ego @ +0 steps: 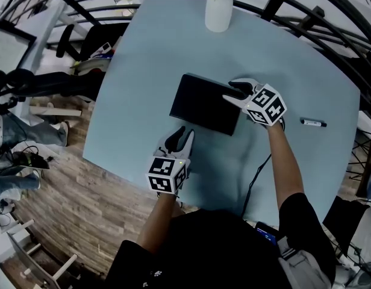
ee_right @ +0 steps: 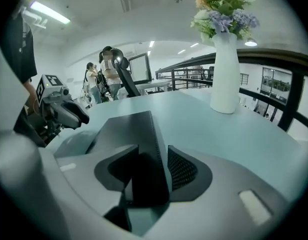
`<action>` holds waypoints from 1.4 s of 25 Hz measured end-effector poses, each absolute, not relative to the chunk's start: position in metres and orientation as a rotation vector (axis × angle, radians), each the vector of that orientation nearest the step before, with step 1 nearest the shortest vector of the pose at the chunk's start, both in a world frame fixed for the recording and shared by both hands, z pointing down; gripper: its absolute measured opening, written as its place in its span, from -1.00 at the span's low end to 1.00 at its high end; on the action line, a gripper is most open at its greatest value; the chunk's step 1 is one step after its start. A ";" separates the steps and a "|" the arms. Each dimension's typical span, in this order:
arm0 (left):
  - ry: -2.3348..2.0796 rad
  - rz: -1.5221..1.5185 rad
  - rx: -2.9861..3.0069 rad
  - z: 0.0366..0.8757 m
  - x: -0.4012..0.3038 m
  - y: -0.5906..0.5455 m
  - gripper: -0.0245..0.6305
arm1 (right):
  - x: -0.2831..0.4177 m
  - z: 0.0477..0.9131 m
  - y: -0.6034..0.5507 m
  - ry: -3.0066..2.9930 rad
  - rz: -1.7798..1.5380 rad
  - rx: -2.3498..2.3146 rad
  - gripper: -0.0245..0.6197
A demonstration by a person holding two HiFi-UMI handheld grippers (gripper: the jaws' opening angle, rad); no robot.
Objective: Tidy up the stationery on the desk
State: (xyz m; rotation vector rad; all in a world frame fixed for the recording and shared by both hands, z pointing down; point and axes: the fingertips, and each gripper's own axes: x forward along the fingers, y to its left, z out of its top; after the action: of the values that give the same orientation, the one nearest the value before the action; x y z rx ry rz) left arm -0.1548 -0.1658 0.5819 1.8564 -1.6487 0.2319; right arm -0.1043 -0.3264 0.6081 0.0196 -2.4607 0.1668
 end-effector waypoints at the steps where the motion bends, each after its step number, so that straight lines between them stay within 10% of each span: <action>1: -1.646 0.237 1.854 0.583 -0.155 -0.167 -0.62 | -0.104 0.609 -0.325 -2.461 0.187 0.014 -0.34; 35: -1.522 0.431 1.863 0.614 -0.138 -0.173 -0.61 | -0.067 0.613 -0.265 -2.320 0.142 0.027 -0.44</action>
State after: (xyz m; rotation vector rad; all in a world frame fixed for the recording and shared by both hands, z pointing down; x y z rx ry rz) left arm -0.1385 -0.1730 0.6144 1.8634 -1.5215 0.4313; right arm -0.0675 -0.2654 0.6130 0.0266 -2.3200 0.1420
